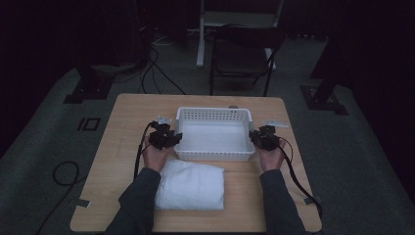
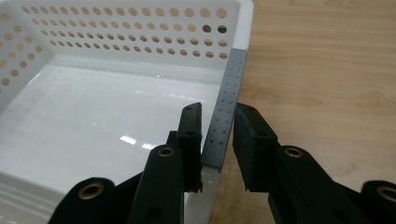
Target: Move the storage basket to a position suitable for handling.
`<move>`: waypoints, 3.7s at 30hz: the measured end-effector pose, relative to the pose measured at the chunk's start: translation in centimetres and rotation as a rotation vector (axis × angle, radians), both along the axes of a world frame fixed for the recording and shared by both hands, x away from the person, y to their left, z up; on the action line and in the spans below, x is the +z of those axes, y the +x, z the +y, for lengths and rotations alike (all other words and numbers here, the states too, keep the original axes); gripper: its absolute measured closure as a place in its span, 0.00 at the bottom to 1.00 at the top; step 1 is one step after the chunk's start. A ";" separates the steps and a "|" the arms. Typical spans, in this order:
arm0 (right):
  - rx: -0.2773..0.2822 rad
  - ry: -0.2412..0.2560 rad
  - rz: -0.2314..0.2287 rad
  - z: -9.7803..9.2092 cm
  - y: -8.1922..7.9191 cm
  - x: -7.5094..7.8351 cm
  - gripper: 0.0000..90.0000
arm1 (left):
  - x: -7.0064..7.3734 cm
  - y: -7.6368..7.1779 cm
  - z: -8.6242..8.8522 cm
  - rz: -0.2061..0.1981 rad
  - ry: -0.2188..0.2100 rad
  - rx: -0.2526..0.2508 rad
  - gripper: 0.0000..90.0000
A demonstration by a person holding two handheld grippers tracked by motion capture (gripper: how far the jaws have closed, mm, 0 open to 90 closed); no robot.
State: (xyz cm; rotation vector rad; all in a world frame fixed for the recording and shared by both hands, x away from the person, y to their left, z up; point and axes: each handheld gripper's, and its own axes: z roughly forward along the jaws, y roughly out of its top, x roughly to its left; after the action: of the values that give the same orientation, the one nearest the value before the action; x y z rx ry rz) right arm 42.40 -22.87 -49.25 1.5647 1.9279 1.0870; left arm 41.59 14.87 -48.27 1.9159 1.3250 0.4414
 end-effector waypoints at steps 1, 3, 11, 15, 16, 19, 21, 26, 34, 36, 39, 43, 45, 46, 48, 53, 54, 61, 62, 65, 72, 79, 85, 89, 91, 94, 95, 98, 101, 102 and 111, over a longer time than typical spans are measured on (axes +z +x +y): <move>0.004 0.000 0.000 0.1 0.3 0.0 0.82 | 0.0 0.0 0.1 -0.003 0.001 0.006 0.64; 0.013 0.004 0.002 0.4 0.7 0.0 0.82 | 0.0 0.2 0.5 -0.009 -0.014 0.029 0.67; 0.040 0.021 0.016 1.6 1.8 -0.1 0.82 | -0.7 1.3 1.8 0.010 -0.021 0.095 0.72; 0.054 0.021 0.017 2.3 1.9 -0.1 0.81 | -0.7 1.9 2.3 0.010 -0.010 0.119 0.74; 0.059 0.024 0.019 2.5 2.0 -0.1 0.80 | -0.7 2.0 2.5 0.009 -0.008 0.123 0.75; 0.074 0.022 0.020 2.9 2.0 -0.1 0.79 | -0.6 2.7 3.0 0.014 -0.003 0.139 0.76; 0.082 0.022 0.019 3.3 2.1 -0.1 0.78 | -0.7 2.9 3.3 0.011 -0.008 0.147 0.77; 0.104 0.026 0.016 3.9 2.5 -0.2 0.77 | -0.7 3.4 3.9 0.017 -0.005 0.160 0.77; 0.114 0.040 0.016 4.1 2.8 -0.3 0.74 | -0.8 3.9 4.2 0.019 -0.017 0.165 0.77; 0.116 0.035 0.016 4.1 2.8 -0.4 0.68 | -0.8 3.8 4.2 0.016 -0.018 0.157 0.71; 0.107 0.037 0.001 3.8 2.6 -0.4 0.65 | -0.4 3.2 4.3 -0.008 -0.031 0.143 0.62; 0.097 0.019 -0.022 3.2 1.9 0.2 0.63 | 0.1 1.5 4.7 -0.047 -0.076 0.136 0.53; 0.095 -0.001 -0.042 3.0 1.3 0.6 0.62 | 0.4 0.7 4.7 -0.067 -0.053 0.132 0.51; 0.094 -0.007 -0.053 2.9 1.0 0.8 0.62 | 0.5 0.4 4.8 -0.075 -0.050 0.127 0.50; 0.093 -0.008 -0.081 2.6 0.3 1.5 0.60 | 0.8 -0.1 5.2 -0.085 -0.056 0.126 0.50; 0.116 -0.007 -0.122 1.6 -1.5 3.2 0.56 | 1.4 -1.5 6.1 -0.096 -0.082 0.115 0.50; 0.123 -0.008 -0.122 1.5 -1.9 3.3 0.55 | 1.5 -1.8 6.2 -0.095 -0.085 0.108 0.51; 0.206 -0.043 -0.112 1.8 -5.0 3.3 0.51 | 1.1 -4.3 6.6 -0.092 -0.126 0.067 0.53; 0.216 -0.043 -0.109 1.9 -5.3 3.2 0.50 | 1.0 -4.5 6.7 -0.089 -0.130 0.063 0.53; 0.249 -0.055 -0.105 2.3 -6.5 2.9 0.50 | 0.5 -5.5 6.8 -0.084 -0.146 0.053 0.52; 0.278 -0.046 -0.081 3.0 -8.6 1.6 0.49 | -0.3 -7.6 6.8 -0.064 -0.106 0.026 0.48; 0.335 -0.001 -0.037 4.1 -10.5 -0.1 0.45 | -0.3 -10.0 6.6 -0.063 -0.083 0.019 0.44; 0.380 0.005 -0.027 4.9 -11.7 -0.7 0.44 | 0.3 -11.5 6.8 -0.076 -0.094 0.014 0.43; 0.418 0.043 -0.028 5.5 -13.0 -0.6 0.43 | -0.5 -12.6 6.1 -0.060 -0.092 0.009 0.41; 0.430 0.057 -0.032 5.5 -13.5 -0.5 0.42 | -0.8 -13.1 5.7 -0.055 -0.074 0.006 0.39; 0.454 0.083 -0.026 5.8 -14.2 -0.4 0.40 | -1.3 -13.8 5.3 -0.043 -0.061 -0.004 0.39; 0.468 0.078 -0.023 6.1 -14.5 -0.4 0.39 | -1.6 -14.0 5.2 -0.033 -0.063 -0.005 0.39; 0.506 0.069 -0.009 6.9 -14.9 -0.7 0.37 | -2.7 -14.6 5.0 0.007 -0.083 -0.019 0.38; 0.520 -0.021 0.057 8.6 -14.7 -2.6 0.37 | -4.0 -15.0 5.0 0.032 -0.082 -0.031 0.38; 0.520 -0.021 0.057 8.6 -14.7 -2.6 0.37 | -4.2 -15.1 5.0 0.035 -0.095 -0.030 0.38; 0.466 -0.105 0.078 8.8 -14.1 -3.9 0.39 | -4.6 -14.5 3.8 0.044 -0.114 -0.051 0.38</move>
State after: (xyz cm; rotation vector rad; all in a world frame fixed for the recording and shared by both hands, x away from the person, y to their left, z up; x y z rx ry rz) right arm 28.33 -14.09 -53.12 1.1435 2.4357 1.0864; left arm 27.08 18.69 -52.89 1.8696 1.2986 0.2938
